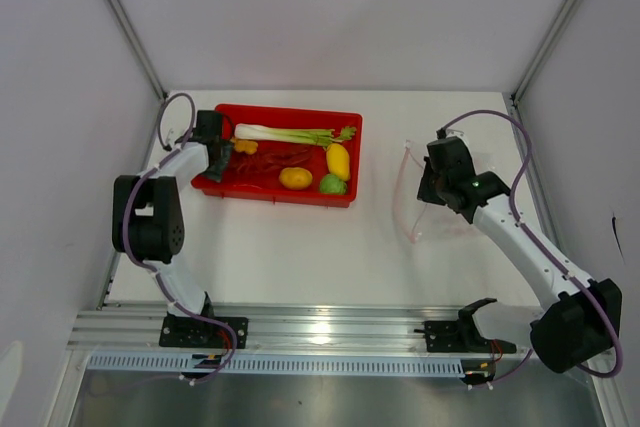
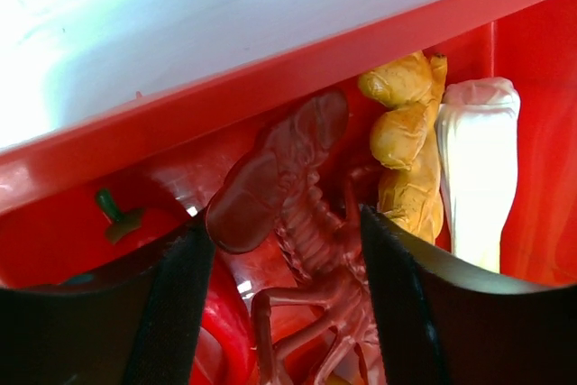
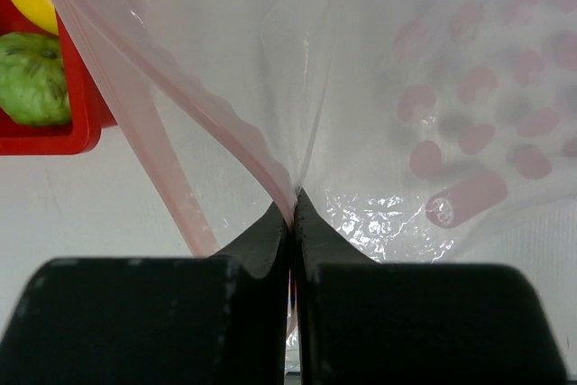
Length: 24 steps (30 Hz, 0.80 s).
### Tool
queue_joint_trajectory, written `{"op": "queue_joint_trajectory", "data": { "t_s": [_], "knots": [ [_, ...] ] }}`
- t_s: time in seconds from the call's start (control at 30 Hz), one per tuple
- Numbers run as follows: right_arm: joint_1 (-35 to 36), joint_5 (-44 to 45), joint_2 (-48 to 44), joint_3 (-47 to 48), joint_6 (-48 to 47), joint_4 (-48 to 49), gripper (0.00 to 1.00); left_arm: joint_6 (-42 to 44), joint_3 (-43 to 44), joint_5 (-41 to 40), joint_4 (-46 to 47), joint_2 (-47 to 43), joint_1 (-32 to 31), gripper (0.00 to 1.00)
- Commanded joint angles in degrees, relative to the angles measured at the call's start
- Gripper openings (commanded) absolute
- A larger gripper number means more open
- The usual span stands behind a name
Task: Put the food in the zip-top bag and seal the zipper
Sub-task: Pick up the fake lobster from the bin.
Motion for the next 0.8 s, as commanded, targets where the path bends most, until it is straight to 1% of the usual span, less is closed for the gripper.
{"op": "queue_joint_trajectory", "data": {
  "t_s": [0.0,0.1,0.2,0.23,0.27,0.37,0.5,0.63,0.7,0.77],
  "knots": [
    [-0.35,-0.36,-1.99,-0.24,-0.53,1.5,0.0,-0.77,-1.48,1.61,3.14,-0.39,0.64,0.62],
    [-0.44,-0.45,-2.7,-0.68,-0.36,1.85,0.0,-1.03,-2.54,2.49,3.85,-0.57,1.16,0.53],
    [-0.52,-0.89,-3.05,-0.77,-0.18,1.94,0.0,-1.12,-3.07,3.29,4.21,-0.83,1.87,0.52],
    [-0.44,-1.06,-3.31,-0.77,-0.1,1.85,0.0,-1.03,-2.98,3.38,4.12,-0.83,1.87,0.53],
    [-0.52,-1.15,-3.49,-0.77,-0.18,1.85,0.0,-0.77,-3.07,3.38,3.42,-0.83,1.87,0.59],
    [-0.52,-1.15,-4.1,-0.86,-0.36,1.94,0.0,-0.59,-2.71,2.77,2.45,-1.53,1.87,0.64],
    [-0.44,-1.5,-4.98,-1.39,-0.27,2.46,0.0,0.9,-3.33,1.01,2.89,-3.11,3.62,0.63],
    [-0.52,-1.94,-5.42,-1.91,0.08,3.17,0.0,0.99,-2.02,1.27,1.75,-2.5,4.68,0.57],
    [-0.52,-1.86,-5.6,-2.09,-0.09,3.17,0.0,1.78,-1.49,0.83,1.66,-2.41,4.86,0.49],
    [-0.61,-1.59,-5.95,-2.53,-0.18,3.25,0.0,2.31,-1.05,0.39,1.92,-1.89,4.86,0.43]
  ]
}}
